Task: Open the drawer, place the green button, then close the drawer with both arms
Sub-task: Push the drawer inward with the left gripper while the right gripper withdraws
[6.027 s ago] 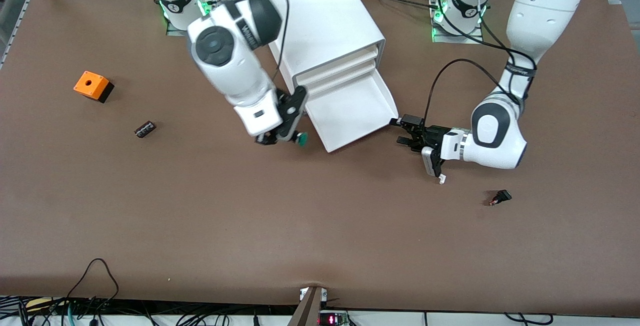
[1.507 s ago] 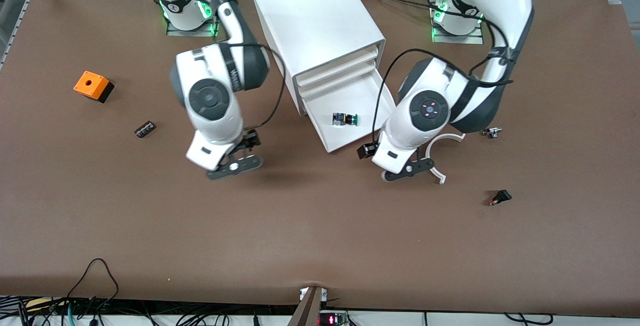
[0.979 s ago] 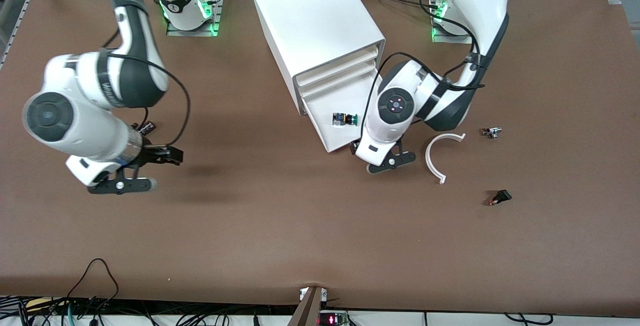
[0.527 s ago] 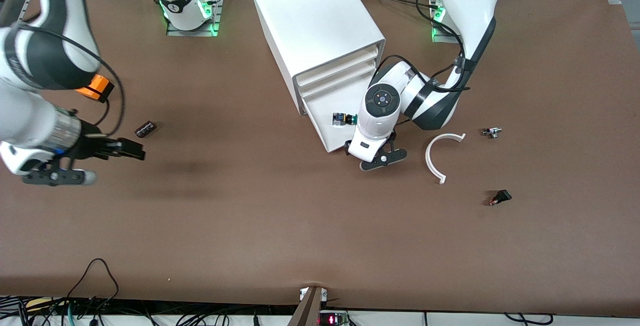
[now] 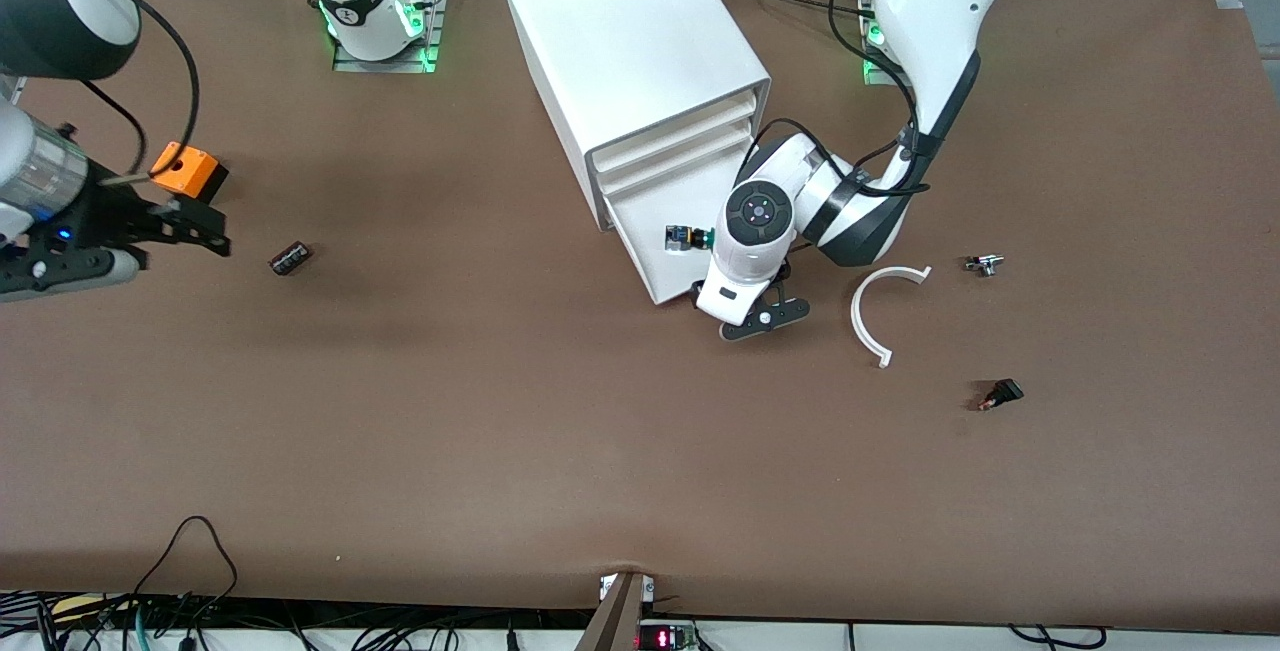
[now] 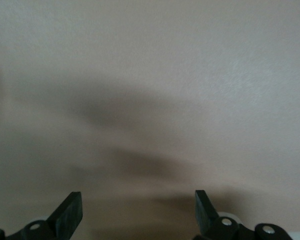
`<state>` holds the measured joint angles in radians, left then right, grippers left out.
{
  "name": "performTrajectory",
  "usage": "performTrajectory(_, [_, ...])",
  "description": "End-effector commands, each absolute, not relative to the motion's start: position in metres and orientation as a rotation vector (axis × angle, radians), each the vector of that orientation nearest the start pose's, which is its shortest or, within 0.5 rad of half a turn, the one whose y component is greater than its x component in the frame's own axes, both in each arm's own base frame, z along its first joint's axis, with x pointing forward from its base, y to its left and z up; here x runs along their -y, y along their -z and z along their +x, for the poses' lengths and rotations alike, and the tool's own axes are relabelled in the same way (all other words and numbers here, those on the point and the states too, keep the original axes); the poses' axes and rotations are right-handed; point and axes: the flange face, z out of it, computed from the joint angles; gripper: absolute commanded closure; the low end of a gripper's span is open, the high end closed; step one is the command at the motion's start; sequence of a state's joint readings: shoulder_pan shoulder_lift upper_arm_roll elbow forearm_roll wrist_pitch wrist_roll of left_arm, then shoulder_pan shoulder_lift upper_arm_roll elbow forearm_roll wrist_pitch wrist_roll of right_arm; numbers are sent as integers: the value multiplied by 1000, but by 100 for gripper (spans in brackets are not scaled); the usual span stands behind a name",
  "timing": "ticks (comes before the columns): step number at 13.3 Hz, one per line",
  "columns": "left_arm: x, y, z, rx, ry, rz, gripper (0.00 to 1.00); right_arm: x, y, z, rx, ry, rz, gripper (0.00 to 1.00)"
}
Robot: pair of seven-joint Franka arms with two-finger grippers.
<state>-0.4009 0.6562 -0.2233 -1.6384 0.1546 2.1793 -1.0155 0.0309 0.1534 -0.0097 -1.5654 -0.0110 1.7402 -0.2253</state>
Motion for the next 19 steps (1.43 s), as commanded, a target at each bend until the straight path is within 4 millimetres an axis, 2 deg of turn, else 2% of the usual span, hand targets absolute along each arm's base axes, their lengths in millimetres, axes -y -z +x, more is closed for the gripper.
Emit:
performTrajectory(1, [386,-231,553,522,-88,-3024,1,19,-565,608,574,10,-3134,0])
performTrajectory(3, [393,-235,546,529,-107,-3023,1,22,-565,604,562,-38,-3131,0])
performTrajectory(6, [396,-229,536,526,-144,-3017,1,35,-573,594,519,-82,-3134,0])
performTrajectory(9, [410,-231,525,517,-161,-3032,1,51,-575,592,524,-78,-3137,0])
performTrajectory(11, [419,-232,516,533,-179,-3033,1,49,-574,591,529,-83,-3125,0])
performTrajectory(14, [421,-228,510,552,-195,-3023,1,47,-583,571,533,-152,-3118,0])
performTrajectory(16, [419,-225,505,544,-223,-2998,1,49,-593,556,528,-121,-3120,0])
performTrajectory(19, [424,-227,500,554,-255,-2999,1,53,-597,554,514,-101,-3124,0])
